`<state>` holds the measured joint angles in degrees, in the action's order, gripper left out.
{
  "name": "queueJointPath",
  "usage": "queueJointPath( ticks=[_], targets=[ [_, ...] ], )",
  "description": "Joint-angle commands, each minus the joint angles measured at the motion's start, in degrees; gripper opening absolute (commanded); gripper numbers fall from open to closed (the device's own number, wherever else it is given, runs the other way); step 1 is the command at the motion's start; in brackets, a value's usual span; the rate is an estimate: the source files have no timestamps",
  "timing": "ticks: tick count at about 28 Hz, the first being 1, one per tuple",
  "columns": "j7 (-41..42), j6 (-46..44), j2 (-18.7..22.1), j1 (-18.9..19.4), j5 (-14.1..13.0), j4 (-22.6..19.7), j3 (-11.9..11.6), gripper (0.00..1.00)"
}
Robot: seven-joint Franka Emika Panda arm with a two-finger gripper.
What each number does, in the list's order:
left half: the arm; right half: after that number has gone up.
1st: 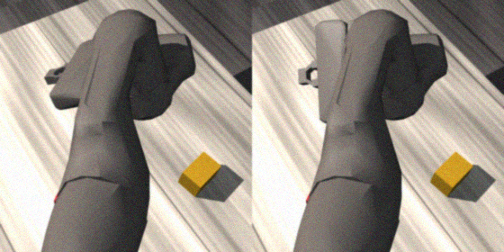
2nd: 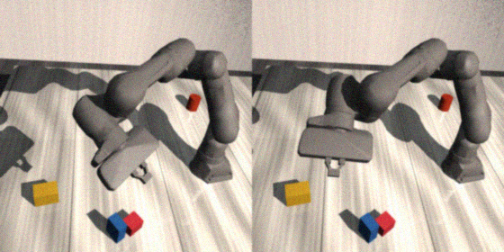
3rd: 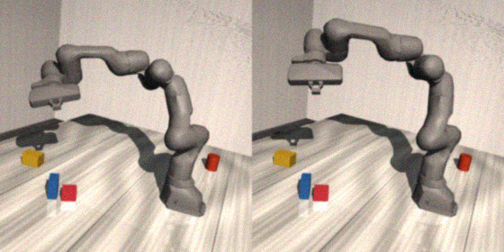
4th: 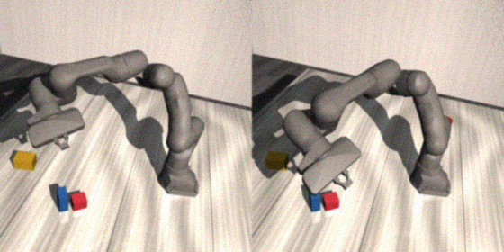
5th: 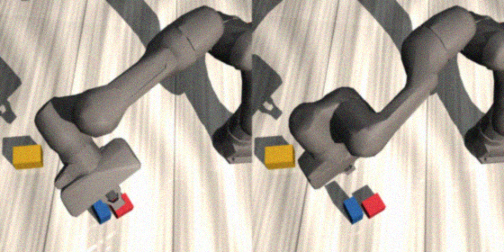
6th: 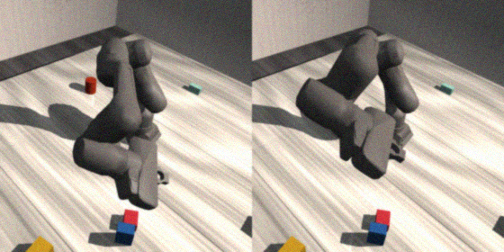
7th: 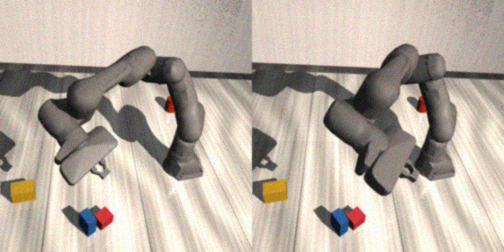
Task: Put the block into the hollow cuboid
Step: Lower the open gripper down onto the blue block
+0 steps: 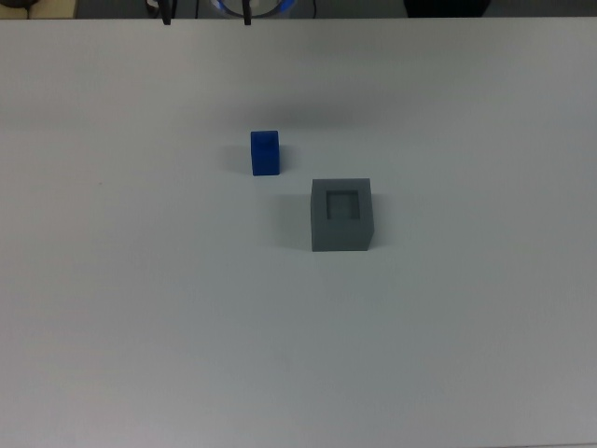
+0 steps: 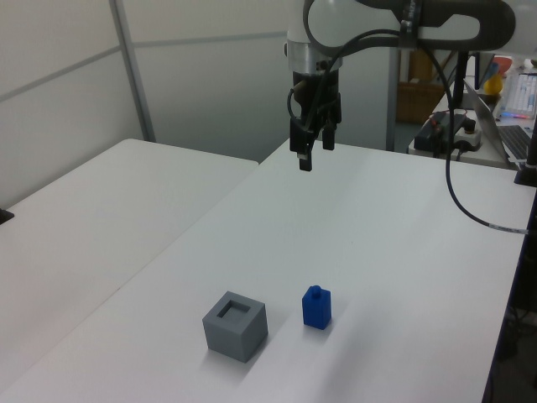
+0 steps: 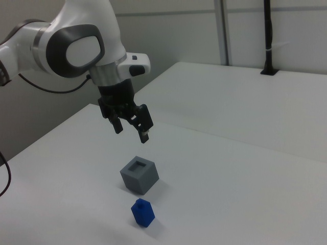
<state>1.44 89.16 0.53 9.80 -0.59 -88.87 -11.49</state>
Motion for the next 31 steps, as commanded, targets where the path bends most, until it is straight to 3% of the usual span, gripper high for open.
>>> queueJointPath(
  ticks=[1,9,22,25,31],
  targets=[
    [0.93,0.05,-1.23,0.57,-1.35,-0.42,0.23,1.00],
    [5.67,0.48,-3.61,0.84,-1.43,-1.92,0.33,1.00],
    [7.87,9.61,-2.47,0.84,-0.64,-17.91,3.75,1.00],
    [7.87,13.91,-2.81,0.75,0.58,-22.03,5.07,1.00],
    [7.17,19.46,-3.95,0.84,2.87,-26.61,5.25,1.00]
  ],
)
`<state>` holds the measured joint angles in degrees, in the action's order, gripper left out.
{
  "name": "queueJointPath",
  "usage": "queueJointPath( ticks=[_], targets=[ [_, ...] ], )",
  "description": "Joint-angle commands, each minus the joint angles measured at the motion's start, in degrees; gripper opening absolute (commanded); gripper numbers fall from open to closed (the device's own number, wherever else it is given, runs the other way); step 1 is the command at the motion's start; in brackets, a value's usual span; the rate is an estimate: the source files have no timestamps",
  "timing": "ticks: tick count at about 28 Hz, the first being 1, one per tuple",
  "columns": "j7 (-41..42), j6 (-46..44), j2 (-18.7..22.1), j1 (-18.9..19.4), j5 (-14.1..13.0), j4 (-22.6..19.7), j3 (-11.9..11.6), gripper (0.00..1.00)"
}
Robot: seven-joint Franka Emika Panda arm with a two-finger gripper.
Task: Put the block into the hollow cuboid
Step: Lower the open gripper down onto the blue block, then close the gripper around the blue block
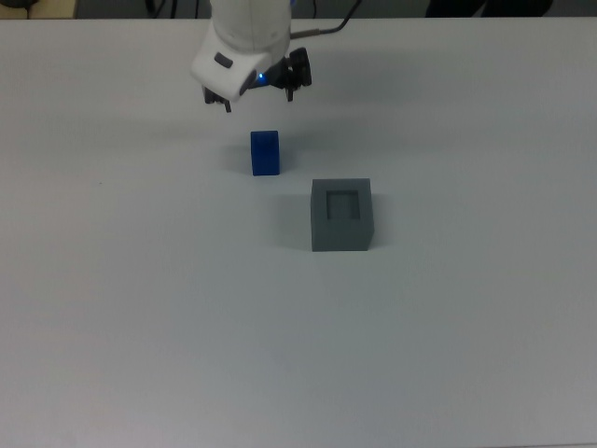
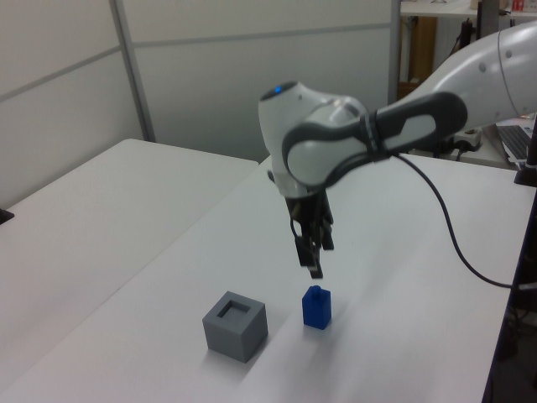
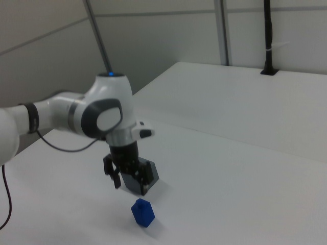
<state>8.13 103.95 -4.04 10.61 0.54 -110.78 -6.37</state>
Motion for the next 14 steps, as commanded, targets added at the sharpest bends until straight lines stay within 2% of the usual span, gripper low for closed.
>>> queueJointPath(
  ticks=[1,7,14],
  targets=[
    [0.40,5.29,0.00,0.02,1.84,-5.06,0.13,1.00],
    [-3.46,8.02,-3.43,0.02,2.36,-5.24,0.13,1.00],
    [-7.33,9.61,-5.62,1.07,2.36,-4.97,0.39,0.91]
  ],
)
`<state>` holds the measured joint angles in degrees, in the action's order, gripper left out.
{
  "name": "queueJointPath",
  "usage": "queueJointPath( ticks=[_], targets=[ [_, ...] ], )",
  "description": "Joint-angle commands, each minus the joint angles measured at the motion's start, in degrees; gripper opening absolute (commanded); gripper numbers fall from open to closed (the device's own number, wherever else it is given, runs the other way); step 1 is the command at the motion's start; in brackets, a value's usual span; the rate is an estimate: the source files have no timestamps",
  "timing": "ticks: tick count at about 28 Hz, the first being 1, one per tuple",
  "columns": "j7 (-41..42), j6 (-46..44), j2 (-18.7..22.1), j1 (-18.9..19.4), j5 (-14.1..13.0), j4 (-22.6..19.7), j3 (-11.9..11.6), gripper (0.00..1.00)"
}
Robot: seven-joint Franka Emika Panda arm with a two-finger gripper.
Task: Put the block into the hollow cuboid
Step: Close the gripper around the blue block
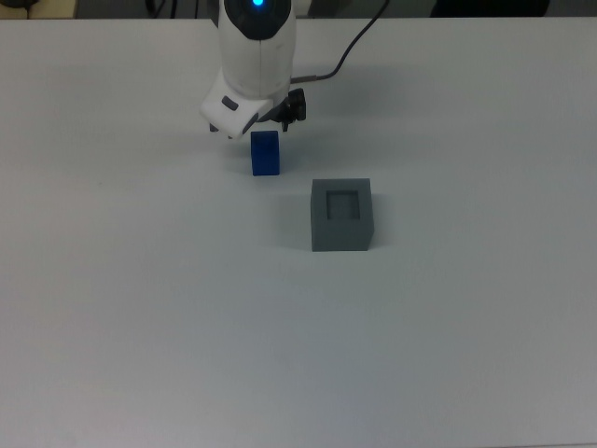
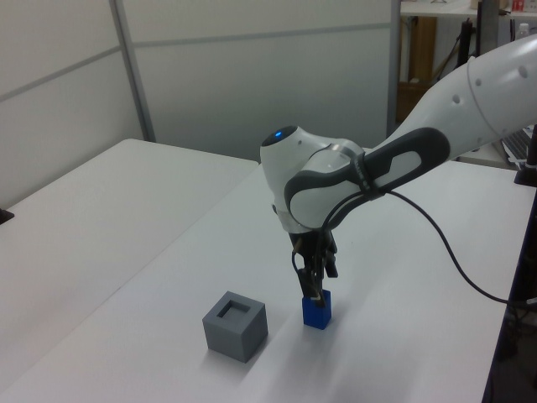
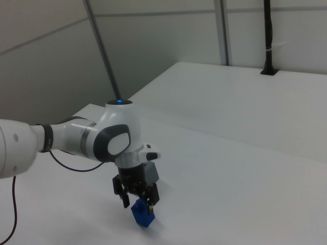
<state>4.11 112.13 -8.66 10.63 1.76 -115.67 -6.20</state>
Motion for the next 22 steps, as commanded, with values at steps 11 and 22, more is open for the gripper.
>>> queueJointPath(
  ticks=[11,22],
  targets=[
    [-6.40,3.17,-2.15,1.14,1.76,0.18,0.31,0.81],
    [-9.56,9.50,-2.15,1.06,1.58,-0.35,0.40,0.57]
  ],
)
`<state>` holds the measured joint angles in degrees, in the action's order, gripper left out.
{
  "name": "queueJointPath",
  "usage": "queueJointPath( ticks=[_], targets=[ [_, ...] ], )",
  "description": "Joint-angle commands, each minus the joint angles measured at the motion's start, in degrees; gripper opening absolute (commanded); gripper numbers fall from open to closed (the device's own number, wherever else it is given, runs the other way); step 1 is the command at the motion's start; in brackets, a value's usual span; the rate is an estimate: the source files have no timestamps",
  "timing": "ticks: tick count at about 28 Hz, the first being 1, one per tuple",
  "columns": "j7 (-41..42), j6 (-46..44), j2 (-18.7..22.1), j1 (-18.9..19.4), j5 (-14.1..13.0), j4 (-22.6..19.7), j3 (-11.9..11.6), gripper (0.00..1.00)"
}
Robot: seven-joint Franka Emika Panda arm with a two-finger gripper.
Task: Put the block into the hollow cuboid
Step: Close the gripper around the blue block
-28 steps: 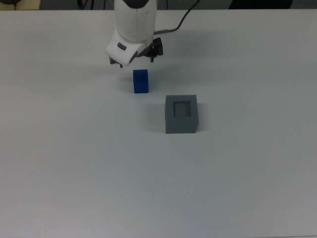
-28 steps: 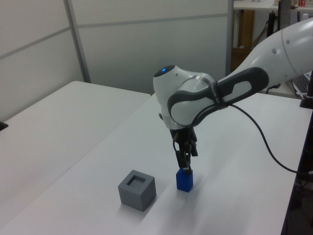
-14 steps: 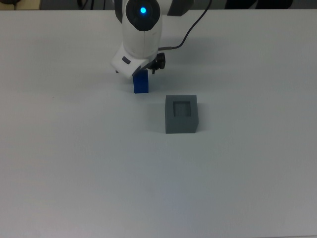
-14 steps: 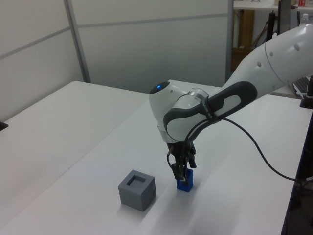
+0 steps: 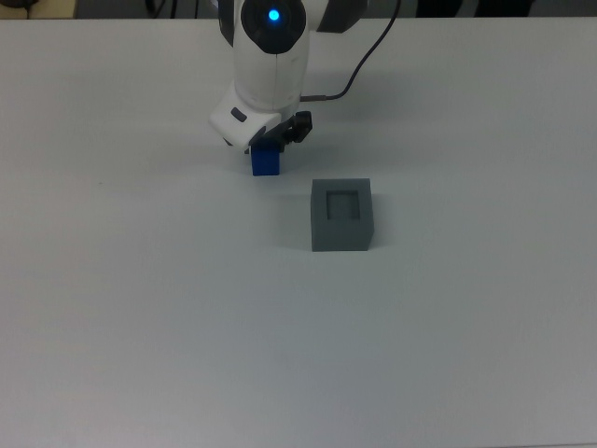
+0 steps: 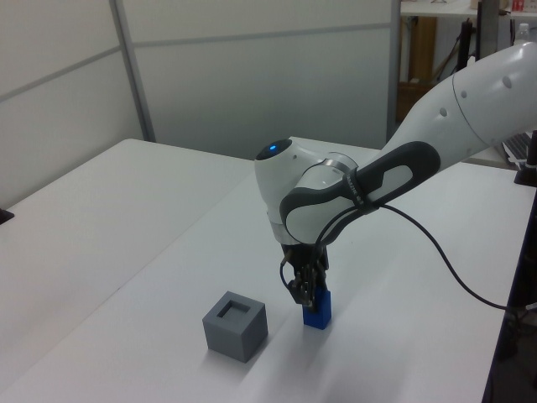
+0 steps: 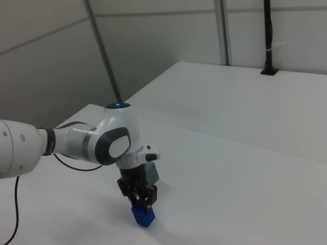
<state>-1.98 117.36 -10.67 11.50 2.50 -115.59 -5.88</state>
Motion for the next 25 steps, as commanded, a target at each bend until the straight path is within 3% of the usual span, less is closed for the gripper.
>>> queueJointPath(
  ticks=[1,4,5,7,20,25],
  targets=[
    [-3.55,4.71,-0.23,0.19,0.84,-0.51,0.07,0.57],
    [-3.55,4.89,-0.49,0.19,0.84,-0.51,0.07,0.56],
    [-3.55,4.89,-0.49,0.19,0.93,-0.51,-0.01,0.45],
    [-3.47,4.89,-0.49,0.19,0.93,-0.51,0.07,0.38],
    [-2.94,0.42,0.56,0.10,1.02,0.45,-0.01,0.29],
    [-0.92,-8.01,1.44,-0.34,1.02,5.89,-0.37,0.29]
  ],
)
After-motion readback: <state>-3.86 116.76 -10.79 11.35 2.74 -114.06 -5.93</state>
